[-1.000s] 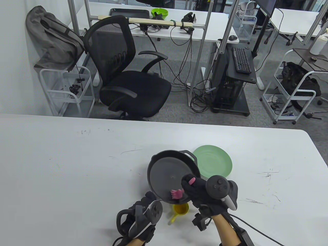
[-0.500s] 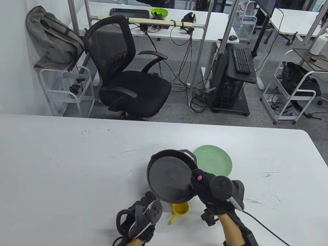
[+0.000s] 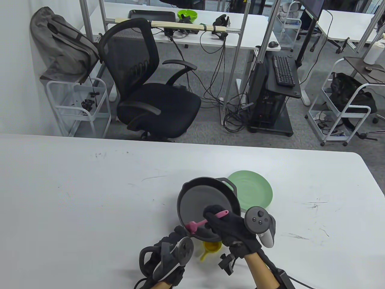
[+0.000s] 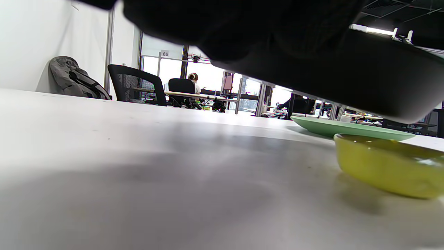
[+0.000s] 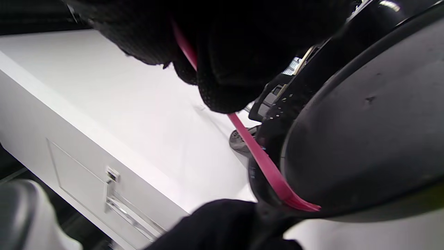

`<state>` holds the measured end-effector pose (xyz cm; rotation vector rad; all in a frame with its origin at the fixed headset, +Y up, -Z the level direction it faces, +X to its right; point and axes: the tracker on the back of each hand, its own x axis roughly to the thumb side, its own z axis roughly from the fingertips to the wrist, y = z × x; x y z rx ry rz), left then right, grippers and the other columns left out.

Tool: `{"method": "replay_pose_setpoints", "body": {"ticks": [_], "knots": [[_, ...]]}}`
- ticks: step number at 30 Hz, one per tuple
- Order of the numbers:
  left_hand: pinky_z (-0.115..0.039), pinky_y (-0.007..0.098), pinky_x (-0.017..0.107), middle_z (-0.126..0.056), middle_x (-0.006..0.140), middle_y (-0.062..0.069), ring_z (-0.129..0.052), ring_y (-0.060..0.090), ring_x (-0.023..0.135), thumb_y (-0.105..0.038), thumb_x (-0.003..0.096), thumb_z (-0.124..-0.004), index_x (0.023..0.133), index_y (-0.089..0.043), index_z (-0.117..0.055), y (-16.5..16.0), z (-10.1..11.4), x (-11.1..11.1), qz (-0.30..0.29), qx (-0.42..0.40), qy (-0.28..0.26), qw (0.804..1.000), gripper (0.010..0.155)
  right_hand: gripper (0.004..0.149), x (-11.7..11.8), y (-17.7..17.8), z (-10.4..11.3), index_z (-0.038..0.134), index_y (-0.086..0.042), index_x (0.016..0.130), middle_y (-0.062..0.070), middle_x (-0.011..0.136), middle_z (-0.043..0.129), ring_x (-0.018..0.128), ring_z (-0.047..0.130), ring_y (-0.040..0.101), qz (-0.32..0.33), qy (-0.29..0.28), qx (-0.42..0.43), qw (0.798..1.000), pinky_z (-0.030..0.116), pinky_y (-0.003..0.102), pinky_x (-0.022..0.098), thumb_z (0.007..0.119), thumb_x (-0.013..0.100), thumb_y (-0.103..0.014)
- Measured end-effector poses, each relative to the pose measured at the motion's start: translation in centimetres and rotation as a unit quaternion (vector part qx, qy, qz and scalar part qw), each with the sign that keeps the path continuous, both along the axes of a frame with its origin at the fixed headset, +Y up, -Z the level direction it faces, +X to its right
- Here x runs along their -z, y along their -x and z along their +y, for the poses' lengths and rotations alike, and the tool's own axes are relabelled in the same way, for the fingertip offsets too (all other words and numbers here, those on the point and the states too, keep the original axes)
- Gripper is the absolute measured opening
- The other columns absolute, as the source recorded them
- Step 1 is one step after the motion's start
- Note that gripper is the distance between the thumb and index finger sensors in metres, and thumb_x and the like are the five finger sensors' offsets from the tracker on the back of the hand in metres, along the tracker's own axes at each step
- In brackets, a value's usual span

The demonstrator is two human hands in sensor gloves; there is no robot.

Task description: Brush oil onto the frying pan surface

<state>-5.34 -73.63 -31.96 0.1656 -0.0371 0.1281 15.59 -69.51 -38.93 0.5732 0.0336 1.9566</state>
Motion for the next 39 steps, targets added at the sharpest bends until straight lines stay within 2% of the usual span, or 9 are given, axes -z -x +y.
{"method": "replay_pose_setpoints", "body": {"ticks": [3, 7, 8, 15, 19, 24, 27, 32, 39], "knots": [[-0.084, 0.035, 0.016, -0.097, 0.051, -0.001, -0.096, 0.015, 0.022, -0.05, 0.053, -0.08, 0.098, -0.007, -0.074, -0.1, 0.0, 0.0, 0.0, 0.004, -0.001, 1.0, 0.062, 0.042, 0.0, 0.0, 0.0, 0.074, -0.016, 0.095, 0.019, 0.072, 0.095, 0.046, 0.093, 0.023, -0.006, -0.006, -0.017, 1.0, 0.084, 0.027, 0.026, 0.073, 0.063, -0.043], [-0.084, 0.036, 0.016, -0.097, 0.051, -0.001, -0.096, 0.015, 0.022, -0.05, 0.053, -0.08, 0.098, -0.007, -0.074, 0.2, 0.0, 0.0, 0.006, 0.003, 0.0, 1.0, 0.062, 0.041, 0.1, -0.3, 0.2, 0.076, -0.014, 0.093, 0.02, 0.068, 0.097, 0.043, 0.094, 0.024, -0.035, -0.027, -0.111, 0.993, 0.084, 0.028, 0.024, 0.074, 0.062, -0.041], [-0.084, 0.036, 0.016, -0.097, 0.051, -0.001, -0.096, 0.015, 0.022, -0.05, 0.053, -0.081, 0.098, -0.007, -0.074, 0.3, 0.0, 0.1, 0.008, 0.0, 0.001, 1.0, 0.062, 0.041, 0.1, -0.5, 0.4, 0.077, -0.014, 0.092, 0.019, 0.067, 0.098, 0.042, 0.095, 0.024, -0.048, -0.04, -0.152, 0.986, 0.084, 0.028, 0.024, 0.074, 0.062, -0.042], [-0.084, 0.036, 0.016, -0.097, 0.051, -0.001, -0.096, 0.016, 0.022, -0.049, 0.053, -0.081, 0.098, -0.007, -0.074, 0.6, 0.2, 0.1, 0.016, 0.002, 0.002, 1.0, 0.062, 0.04, 0.4, -1.9, 1.4, 0.078, -0.014, 0.092, 0.02, 0.066, 0.098, 0.041, 0.095, 0.024, -0.095, -0.058, -0.255, 0.961, 0.084, 0.028, 0.023, 0.075, 0.062, -0.041], [-0.084, 0.036, 0.016, -0.097, 0.051, -0.001, -0.096, 0.016, 0.022, -0.049, 0.0531, -0.081, 0.098, -0.007, -0.074, 0.7, 0.2, 0.1, 0.018, 0.002, 0.004, 1.0, 0.062, 0.04, 0.3, -2.6, 1.9, 0.077, -0.015, 0.092, 0.02, 0.068, 0.097, 0.043, 0.094, 0.024, -0.121, -0.079, -0.285, 0.948, 0.084, 0.028, 0.025, 0.075, 0.062, -0.041], [-0.084, 0.036, 0.016, -0.097, 0.051, -0.001, -0.096, 0.015, 0.022, -0.049, 0.0531, -0.081, 0.098, -0.006, -0.074, 0.8, 0.2, 0.1, 0.02, 0.001, 0.006, 1.0, 0.062, 0.039, -0.3, -3.0, 3.0, 0.078, -0.016, 0.092, 0.02, 0.068, 0.096, 0.043, 0.094, 0.024, -0.149, -0.128, -0.254, 0.947, 0.084, 0.029, 0.025, 0.075, 0.062, -0.042], [-0.084, 0.036, 0.016, -0.097, 0.051, -0.001, -0.096, 0.015, 0.022, -0.049, 0.0533, -0.08, 0.098, -0.006, -0.074, 0.7, 0.2, 0.1, 0.017, -0.006, 0.005, 1.0, 0.062, 0.039, -0.3, -2.5, 2.8, 0.078, -0.017, 0.092, 0.02, 0.069, 0.096, 0.044, 0.094, 0.024, -0.146, -0.135, -0.286, 0.937, 0.084, 0.028, 0.025, 0.075, 0.062, -0.042], [-0.084, 0.035, 0.015, -0.097, 0.051, -0.001, -0.096, 0.015, 0.021, -0.049, 0.0533, -0.081, 0.098, -0.006, -0.074, 0.4, 0.1, 0.1, 0.005, -0.023, 0.011, 1.0, 0.062, 0.039, 0.0, -1.0, 1.1, 0.078, -0.016, 0.092, 0.02, 0.066, 0.097, 0.042, 0.094, 0.023, -0.067, -0.062, -0.214, 0.973, 0.084, 0.028, 0.024, 0.074, 0.062, -0.042], [-0.084, 0.035, 0.015, -0.097, 0.051, -0.001, -0.096, 0.015, 0.021, -0.05, 0.0534, -0.08, 0.098, -0.006, -0.074, 0.6, 0.1, 0.1, 0.007, -0.024, 0.017, 1.0, 0.062, 0.04, -0.2, 0.2, 0.2, 0.076, -0.017, 0.093, 0.018, 0.068, 0.097, 0.043, 0.095, 0.021, -0.017, -0.028, -0.11, 0.993, 0.085, 0.025, 0.024, 0.073, 0.063, -0.043]]}}
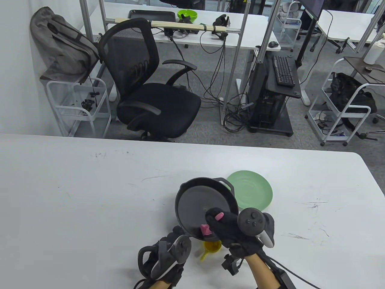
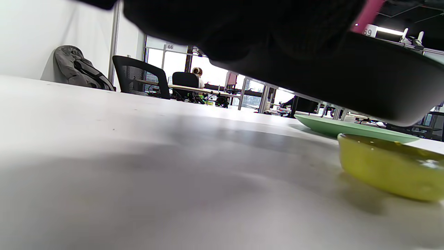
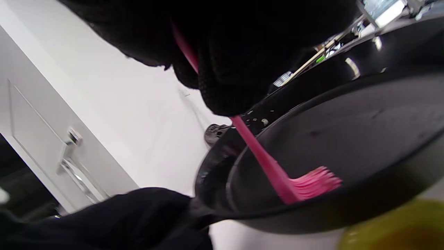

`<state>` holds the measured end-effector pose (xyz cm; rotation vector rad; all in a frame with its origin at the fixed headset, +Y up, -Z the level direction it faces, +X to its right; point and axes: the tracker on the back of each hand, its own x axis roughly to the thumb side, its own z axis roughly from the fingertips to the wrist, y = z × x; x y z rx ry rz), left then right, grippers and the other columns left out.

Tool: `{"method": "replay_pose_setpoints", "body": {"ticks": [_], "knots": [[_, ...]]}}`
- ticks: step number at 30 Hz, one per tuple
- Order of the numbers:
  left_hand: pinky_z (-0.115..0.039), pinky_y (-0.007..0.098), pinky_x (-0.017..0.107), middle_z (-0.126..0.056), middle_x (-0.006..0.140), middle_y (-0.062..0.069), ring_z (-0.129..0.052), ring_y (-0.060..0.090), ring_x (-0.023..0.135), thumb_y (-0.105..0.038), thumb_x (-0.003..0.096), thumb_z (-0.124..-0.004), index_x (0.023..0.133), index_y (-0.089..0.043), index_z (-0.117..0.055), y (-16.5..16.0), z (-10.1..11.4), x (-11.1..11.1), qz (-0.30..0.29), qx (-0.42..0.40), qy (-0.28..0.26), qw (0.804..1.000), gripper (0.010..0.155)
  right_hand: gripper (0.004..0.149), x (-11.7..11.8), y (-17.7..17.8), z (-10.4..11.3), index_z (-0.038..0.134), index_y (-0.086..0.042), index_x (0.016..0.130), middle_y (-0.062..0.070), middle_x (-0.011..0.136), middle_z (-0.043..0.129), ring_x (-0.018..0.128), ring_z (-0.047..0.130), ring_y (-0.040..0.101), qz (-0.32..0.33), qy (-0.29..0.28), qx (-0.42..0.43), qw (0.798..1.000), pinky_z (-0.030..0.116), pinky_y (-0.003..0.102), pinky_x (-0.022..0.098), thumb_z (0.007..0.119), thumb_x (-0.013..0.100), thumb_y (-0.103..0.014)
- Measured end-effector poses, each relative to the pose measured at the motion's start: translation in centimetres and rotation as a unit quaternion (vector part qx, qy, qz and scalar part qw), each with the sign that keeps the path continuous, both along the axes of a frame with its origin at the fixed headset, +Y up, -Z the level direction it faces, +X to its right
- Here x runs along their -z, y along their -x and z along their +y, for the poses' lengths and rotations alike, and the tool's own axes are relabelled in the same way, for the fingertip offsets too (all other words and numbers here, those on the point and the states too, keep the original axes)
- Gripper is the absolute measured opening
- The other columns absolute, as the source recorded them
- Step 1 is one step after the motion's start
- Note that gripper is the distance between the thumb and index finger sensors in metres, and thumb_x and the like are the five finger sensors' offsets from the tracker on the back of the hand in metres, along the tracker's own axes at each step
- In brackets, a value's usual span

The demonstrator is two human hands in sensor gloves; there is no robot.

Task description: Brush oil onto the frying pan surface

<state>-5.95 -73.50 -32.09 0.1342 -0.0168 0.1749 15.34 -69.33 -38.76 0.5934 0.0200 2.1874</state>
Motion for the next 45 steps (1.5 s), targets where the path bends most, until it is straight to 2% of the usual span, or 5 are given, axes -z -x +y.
{"method": "replay_pose_setpoints", "body": {"ticks": [11, 16, 25, 33, 45], "knots": [[-0.084, 0.036, 0.015, -0.098, 0.051, 0.0, -0.096, 0.016, 0.021, -0.049, 0.0535, -0.081, 0.098, -0.006, -0.075, 2.5, 0.0, 0.7, 0.049, -0.024, 0.028, 0.998, 0.062, 0.039, 0.6, -4.3, 1.3, 0.08, -0.018, 0.088, 0.017, 0.061, 0.098, 0.037, 0.094, 0.019, -0.038, 0.005, 0.154, 0.987, 0.083, 0.024, 0.02, 0.073, 0.062, -0.046], [-0.084, 0.036, 0.016, -0.098, 0.051, 0.0, -0.096, 0.016, 0.022, -0.049, 0.0536, -0.081, 0.098, -0.006, -0.075, 4.2, -0.1, 1.1, 0.084, -0.025, 0.042, 0.995, 0.062, 0.038, 1.3, -5.5, 1.0, 0.084, -0.018, 0.084, 0.014, 0.053, 0.1, 0.03, 0.093, 0.016, -0.025, 0.021, 0.102, 0.994, 0.082, 0.022, 0.015, 0.074, 0.061, -0.047], [-0.084, 0.036, 0.016, -0.097, 0.052, 0.0, -0.096, 0.016, 0.022, -0.049, 0.0538, -0.081, 0.098, -0.006, -0.075, 5.1, -0.1, 1.2, 0.097, -0.036, 0.046, 0.994, 0.062, 0.038, 2.5, -4.9, -2.2, 0.084, -0.018, 0.085, 0.016, 0.055, 0.1, 0.032, 0.093, 0.018, -0.021, 0.074, 0.019, 0.997, 0.082, 0.023, 0.016, 0.075, 0.061, -0.046], [-0.084, 0.036, 0.016, -0.098, 0.051, 0.0, -0.096, 0.016, 0.022, -0.049, 0.0538, -0.081, 0.098, -0.006, -0.075, 4.8, -0.1, 1.2, 0.088, -0.033, 0.042, 0.995, 0.062, 0.038, 2.2, -3.6, -2.4, 0.084, -0.018, 0.085, 0.016, 0.056, 0.1, 0.032, 0.093, 0.018, -0.02, 0.043, -0.051, 0.998, 0.083, 0.023, 0.017, 0.075, 0.061, -0.046], [-0.084, 0.036, 0.016, -0.098, 0.051, 0.0, -0.096, 0.016, 0.022, -0.049, 0.0537, -0.081, 0.098, -0.006, -0.075, 4.6, -0.2, 1.2, 0.08, -0.029, 0.04, 0.996, 0.062, 0.038, 2.1, -3.2, -2.3, 0.083, -0.019, 0.085, 0.015, 0.056, 0.099, 0.033, 0.093, 0.018, -0.016, 0.032, -0.07, 0.997, 0.083, 0.024, 0.017, 0.076, 0.061, -0.046]]}}
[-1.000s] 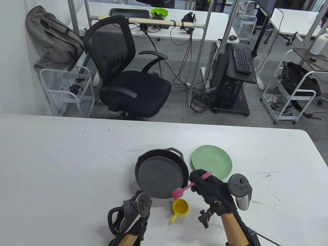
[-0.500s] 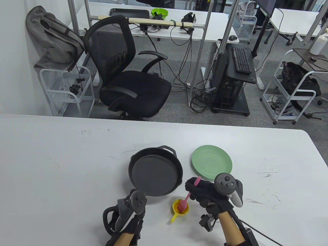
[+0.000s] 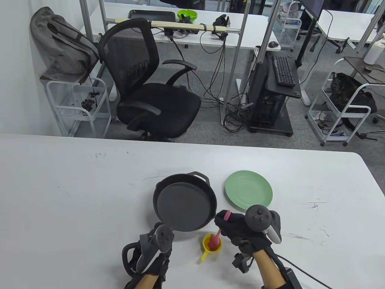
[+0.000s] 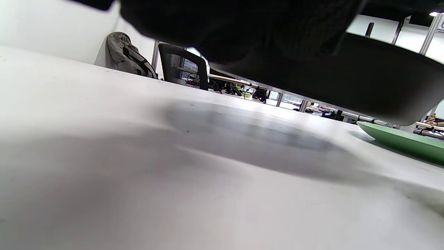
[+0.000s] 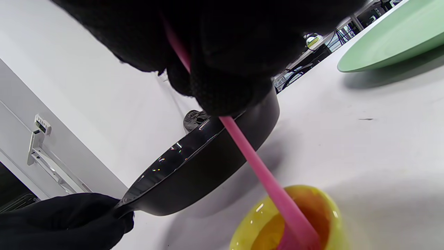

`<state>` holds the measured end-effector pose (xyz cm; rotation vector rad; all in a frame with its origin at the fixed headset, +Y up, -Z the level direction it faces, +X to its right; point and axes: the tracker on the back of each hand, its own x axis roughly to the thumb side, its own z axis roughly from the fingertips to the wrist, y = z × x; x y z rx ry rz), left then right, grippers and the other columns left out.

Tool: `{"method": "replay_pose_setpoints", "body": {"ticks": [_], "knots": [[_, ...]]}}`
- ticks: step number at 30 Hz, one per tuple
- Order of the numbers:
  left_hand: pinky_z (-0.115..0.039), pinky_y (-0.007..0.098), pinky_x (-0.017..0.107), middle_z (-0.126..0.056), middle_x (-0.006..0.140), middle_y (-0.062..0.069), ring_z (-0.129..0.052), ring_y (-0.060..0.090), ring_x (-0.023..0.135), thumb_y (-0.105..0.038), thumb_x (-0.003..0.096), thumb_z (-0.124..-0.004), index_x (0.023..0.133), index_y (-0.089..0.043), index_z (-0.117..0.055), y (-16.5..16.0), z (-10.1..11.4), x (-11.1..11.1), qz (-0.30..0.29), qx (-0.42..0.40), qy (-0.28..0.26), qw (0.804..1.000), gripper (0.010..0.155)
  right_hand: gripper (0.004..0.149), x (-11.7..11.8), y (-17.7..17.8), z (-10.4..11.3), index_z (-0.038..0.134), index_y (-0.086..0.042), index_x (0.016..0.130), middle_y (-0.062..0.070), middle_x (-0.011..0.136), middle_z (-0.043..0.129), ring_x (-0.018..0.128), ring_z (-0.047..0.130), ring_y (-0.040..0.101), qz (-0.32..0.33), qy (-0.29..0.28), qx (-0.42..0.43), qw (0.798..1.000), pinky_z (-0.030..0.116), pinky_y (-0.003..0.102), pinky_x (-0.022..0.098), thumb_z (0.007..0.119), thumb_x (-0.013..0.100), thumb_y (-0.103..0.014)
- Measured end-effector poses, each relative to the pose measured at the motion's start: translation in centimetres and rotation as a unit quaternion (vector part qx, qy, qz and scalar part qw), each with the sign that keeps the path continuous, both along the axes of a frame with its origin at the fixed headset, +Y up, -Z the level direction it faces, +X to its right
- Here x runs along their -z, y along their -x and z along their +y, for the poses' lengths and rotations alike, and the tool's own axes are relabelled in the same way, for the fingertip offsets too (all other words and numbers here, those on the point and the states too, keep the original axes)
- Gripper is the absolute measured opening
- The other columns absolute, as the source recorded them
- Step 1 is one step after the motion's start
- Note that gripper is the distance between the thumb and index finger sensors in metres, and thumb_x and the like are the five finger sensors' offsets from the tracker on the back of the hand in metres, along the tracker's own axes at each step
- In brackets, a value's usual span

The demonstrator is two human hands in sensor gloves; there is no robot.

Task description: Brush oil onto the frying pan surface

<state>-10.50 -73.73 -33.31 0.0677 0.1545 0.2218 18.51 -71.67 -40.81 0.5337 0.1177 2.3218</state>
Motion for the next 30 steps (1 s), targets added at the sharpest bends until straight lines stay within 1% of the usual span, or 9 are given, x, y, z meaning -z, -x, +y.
{"method": "replay_pose_setpoints", "body": {"ticks": [5, 11, 14, 20, 22, 26, 29, 30], "knots": [[-0.084, 0.036, 0.016, -0.098, 0.051, 0.0, -0.096, 0.016, 0.022, -0.049, 0.0537, -0.081, 0.098, -0.006, -0.075, -0.1, 0.0, 0.0, -0.001, 0.001, 0.001, 1.0, 0.062, 0.038, -0.3, -0.5, 1.1, 0.083, -0.019, 0.085, 0.015, 0.056, 0.099, 0.033, 0.093, 0.018, 0.003, -0.009, 0.03, 1.0, 0.083, 0.024, 0.017, 0.076, 0.061, -0.046], [-0.084, 0.036, 0.016, -0.098, 0.051, 0.0, -0.096, 0.016, 0.022, -0.049, 0.0537, -0.081, 0.098, -0.005, -0.075, -0.2, 0.0, -0.1, -0.004, 0.003, 0.003, 1.0, 0.062, 0.038, -0.9, -1.1, 2.8, 0.084, -0.019, 0.085, 0.016, 0.056, 0.1, 0.033, 0.093, 0.018, 0.0, -0.037, 0.043, 0.998, 0.082, 0.024, 0.017, 0.076, 0.061, -0.046], [-0.084, 0.036, 0.016, -0.098, 0.051, 0.0, -0.096, 0.016, 0.022, -0.049, 0.0537, -0.081, 0.098, -0.006, -0.075, -0.3, 0.0, -0.1, -0.004, 0.004, 0.004, 1.0, 0.062, 0.038, -0.9, -1.1, 2.9, 0.084, -0.019, 0.085, 0.016, 0.056, 0.099, 0.033, 0.093, 0.018, 0.0, -0.04, 0.031, 0.999, 0.082, 0.024, 0.017, 0.076, 0.061, -0.046], [-0.084, 0.036, 0.016, -0.098, 0.051, 0.0, -0.096, 0.016, 0.022, -0.049, 0.0537, -0.081, 0.098, -0.005, -0.075, -0.4, 0.0, -0.1, -0.006, 0.004, 0.006, 1.0, 0.062, 0.038, -0.7, -1.1, 2.5, 0.084, -0.018, 0.085, 0.016, 0.056, 0.1, 0.033, 0.093, 0.018, -0.007, -0.043, -0.018, 0.999, 0.083, 0.024, 0.017, 0.076, 0.061, -0.046], [-0.084, 0.036, 0.016, -0.098, 0.051, 0.0, -0.096, 0.016, 0.022, -0.049, 0.0538, -0.081, 0.098, -0.005, -0.075, -0.4, -0.1, -0.1, -0.006, 0.003, 0.006, 1.0, 0.062, 0.038, -0.6, -1.1, 2.5, 0.084, -0.018, 0.085, 0.016, 0.056, 0.1, 0.033, 0.093, 0.018, -0.009, -0.044, -0.022, 0.999, 0.083, 0.024, 0.017, 0.076, 0.061, -0.046], [-0.084, 0.036, 0.016, -0.098, 0.051, 0.0, -0.096, 0.016, 0.022, -0.049, 0.0539, -0.081, 0.098, -0.005, -0.075, -0.4, -0.1, -0.1, -0.007, 0.003, 0.005, 1.0, 0.062, 0.038, -0.7, -1.5, 2.9, 0.084, -0.018, 0.085, 0.016, 0.056, 0.1, 0.033, 0.093, 0.018, -0.013, -0.048, -0.011, 0.999, 0.083, 0.024, 0.017, 0.076, 0.061, -0.046], [-0.084, 0.036, 0.016, -0.098, 0.051, 0.0, -0.096, 0.016, 0.022, -0.049, 0.0538, -0.081, 0.098, -0.005, -0.075, -0.4, -0.1, -0.1, -0.009, 0.0, 0.007, 1.0, 0.062, 0.038, -0.9, -1.9, 3.5, 0.084, -0.018, 0.085, 0.016, 0.056, 0.1, 0.033, 0.093, 0.018, -0.014, -0.051, 0.01, 0.999, 0.083, 0.024, 0.017, 0.076, 0.061, -0.046], [-0.084, 0.036, 0.016, -0.098, 0.051, 0.0, -0.096, 0.016, 0.022, -0.049, 0.0539, -0.081, 0.098, -0.005, -0.075, -0.6, -0.2, -0.1, -0.011, -0.002, 0.008, 1.0, 0.062, 0.038, -1.0, -2.3, 3.9, 0.084, -0.018, 0.085, 0.016, 0.056, 0.1, 0.032, 0.093, 0.018, -0.012, -0.048, 0.031, 0.998, 0.083, 0.024, 0.017, 0.076, 0.061, -0.046]]}}
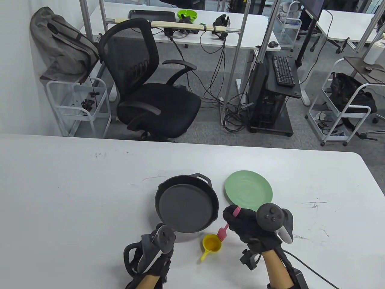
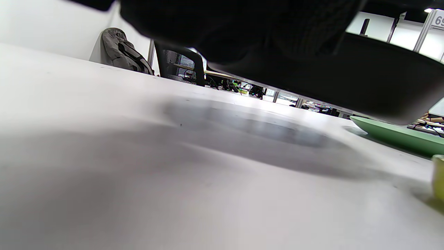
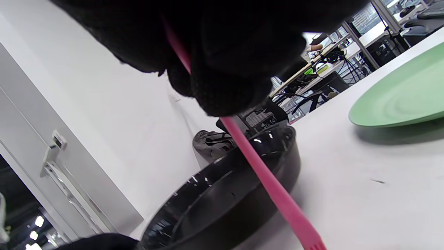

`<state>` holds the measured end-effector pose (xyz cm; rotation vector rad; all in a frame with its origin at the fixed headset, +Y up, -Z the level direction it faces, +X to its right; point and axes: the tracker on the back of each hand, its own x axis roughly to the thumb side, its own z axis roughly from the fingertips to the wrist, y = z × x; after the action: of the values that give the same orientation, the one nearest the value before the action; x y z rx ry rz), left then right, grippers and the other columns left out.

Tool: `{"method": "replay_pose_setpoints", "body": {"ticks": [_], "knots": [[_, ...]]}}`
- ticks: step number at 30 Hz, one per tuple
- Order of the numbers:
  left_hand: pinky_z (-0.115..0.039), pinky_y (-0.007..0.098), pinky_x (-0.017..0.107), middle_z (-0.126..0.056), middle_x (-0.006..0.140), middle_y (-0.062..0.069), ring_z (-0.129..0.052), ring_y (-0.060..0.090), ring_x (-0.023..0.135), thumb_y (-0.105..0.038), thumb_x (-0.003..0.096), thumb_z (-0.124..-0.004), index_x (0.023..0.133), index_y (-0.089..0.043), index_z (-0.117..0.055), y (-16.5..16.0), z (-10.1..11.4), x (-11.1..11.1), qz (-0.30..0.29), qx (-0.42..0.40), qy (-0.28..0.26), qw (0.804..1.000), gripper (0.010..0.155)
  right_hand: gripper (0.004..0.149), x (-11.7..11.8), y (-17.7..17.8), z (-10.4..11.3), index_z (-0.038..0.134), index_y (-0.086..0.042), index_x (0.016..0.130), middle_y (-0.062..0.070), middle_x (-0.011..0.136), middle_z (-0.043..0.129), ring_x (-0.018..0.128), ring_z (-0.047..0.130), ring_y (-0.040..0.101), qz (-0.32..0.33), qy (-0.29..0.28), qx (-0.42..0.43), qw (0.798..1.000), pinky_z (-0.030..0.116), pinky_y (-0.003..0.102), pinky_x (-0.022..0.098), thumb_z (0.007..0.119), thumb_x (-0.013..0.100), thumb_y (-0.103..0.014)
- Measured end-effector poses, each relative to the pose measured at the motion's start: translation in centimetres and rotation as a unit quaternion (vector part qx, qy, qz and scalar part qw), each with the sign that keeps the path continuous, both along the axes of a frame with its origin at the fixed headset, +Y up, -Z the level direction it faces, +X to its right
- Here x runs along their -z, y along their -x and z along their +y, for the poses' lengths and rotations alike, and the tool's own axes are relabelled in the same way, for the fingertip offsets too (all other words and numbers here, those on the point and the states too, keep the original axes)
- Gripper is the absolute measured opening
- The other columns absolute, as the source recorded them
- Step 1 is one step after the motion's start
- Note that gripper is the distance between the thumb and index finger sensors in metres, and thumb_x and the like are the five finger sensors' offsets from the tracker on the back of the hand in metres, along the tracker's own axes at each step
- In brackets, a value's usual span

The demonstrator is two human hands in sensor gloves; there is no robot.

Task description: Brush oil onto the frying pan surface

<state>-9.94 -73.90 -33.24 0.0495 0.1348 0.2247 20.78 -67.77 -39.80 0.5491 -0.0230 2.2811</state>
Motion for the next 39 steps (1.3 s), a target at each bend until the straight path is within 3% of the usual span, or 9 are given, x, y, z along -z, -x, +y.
{"method": "replay_pose_setpoints", "body": {"ticks": [7, 13, 26, 30, 39], "knots": [[-0.085, 0.036, 0.015, -0.098, 0.051, 0.0, -0.096, 0.016, 0.022, -0.049, 0.0541, -0.081, 0.098, -0.005, -0.075, -1.2, -0.1, -0.2, -0.018, 0.0, 0.001, 1.0, 0.062, 0.038, -1.0, -2.3, 2.6, 0.083, -0.019, 0.086, 0.014, 0.056, 0.1, 0.032, 0.093, 0.016, 0.002, -0.021, 0.122, 0.992, 0.083, 0.022, 0.017, 0.075, 0.061, -0.047], [-0.085, 0.035, 0.015, -0.098, 0.051, 0.0, -0.097, 0.015, 0.021, -0.049, 0.0543, -0.08, 0.098, -0.004, -0.074, -3.0, 0.0, -0.7, -0.044, -0.011, -0.008, 0.999, 0.063, 0.039, -1.2, -1.4, 1.9, 0.08, -0.019, 0.089, 0.014, 0.06, 0.099, 0.035, 0.094, 0.017, -0.022, -0.029, 0.171, 0.985, 0.083, 0.022, 0.019, 0.073, 0.062, -0.047], [-0.085, 0.035, 0.016, -0.097, 0.052, -0.001, -0.096, 0.015, 0.022, -0.049, 0.0543, -0.08, 0.099, -0.006, -0.073, -5.5, 0.3, -1.6, -0.092, 0.0, -0.033, 0.995, 0.063, 0.044, -1.0, 4.3, -1.7, 0.073, -0.016, 0.097, 0.019, 0.075, 0.096, 0.045, 0.094, 0.02, 0.027, 0.04, 0.107, 0.993, 0.084, 0.024, 0.026, 0.074, 0.063, -0.043], [-0.085, 0.035, 0.016, -0.097, 0.052, -0.001, -0.096, 0.015, 0.022, -0.049, 0.0541, -0.08, 0.099, -0.006, -0.073, -5.5, 0.4, -1.7, -0.09, 0.008, -0.04, 0.995, 0.063, 0.043, -1.1, 4.2, -1.4, 0.075, -0.013, 0.095, 0.02, 0.071, 0.097, 0.042, 0.095, 0.022, -0.009, 0.008, 0.051, 0.999, 0.084, 0.027, 0.023, 0.075, 0.062, -0.041], [-0.085, 0.036, 0.016, -0.097, 0.052, -0.001, -0.096, 0.015, 0.022, -0.049, 0.0539, -0.08, 0.099, -0.006, -0.073, -5.4, 0.4, -1.7, -0.089, 0.009, -0.037, 0.995, 0.063, 0.042, -0.7, 2.2, -0.3, 0.076, -0.011, 0.093, 0.021, 0.069, 0.098, 0.041, 0.095, 0.023, -0.053, 0.017, -0.012, 0.998, 0.084, 0.028, 0.023, 0.075, 0.063, -0.04]]}}
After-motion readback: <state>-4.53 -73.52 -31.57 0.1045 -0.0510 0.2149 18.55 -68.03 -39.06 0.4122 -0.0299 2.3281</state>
